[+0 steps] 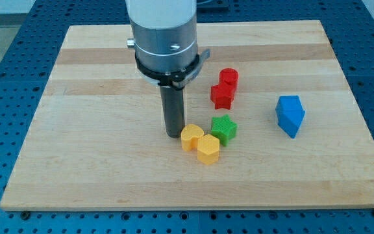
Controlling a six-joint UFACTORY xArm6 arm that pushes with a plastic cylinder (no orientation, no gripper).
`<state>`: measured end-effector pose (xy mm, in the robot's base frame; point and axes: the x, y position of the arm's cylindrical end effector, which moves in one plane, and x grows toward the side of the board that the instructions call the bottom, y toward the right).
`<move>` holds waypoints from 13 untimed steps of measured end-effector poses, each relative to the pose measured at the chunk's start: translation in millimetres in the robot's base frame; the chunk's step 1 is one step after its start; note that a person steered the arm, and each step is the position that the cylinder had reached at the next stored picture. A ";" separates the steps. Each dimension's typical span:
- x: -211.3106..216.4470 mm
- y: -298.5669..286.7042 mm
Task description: Move the green star towards the green circle
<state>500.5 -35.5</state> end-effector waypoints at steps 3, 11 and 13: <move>84.2 36.3; -18.3 59.1; -39.0 14.2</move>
<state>461.4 -21.2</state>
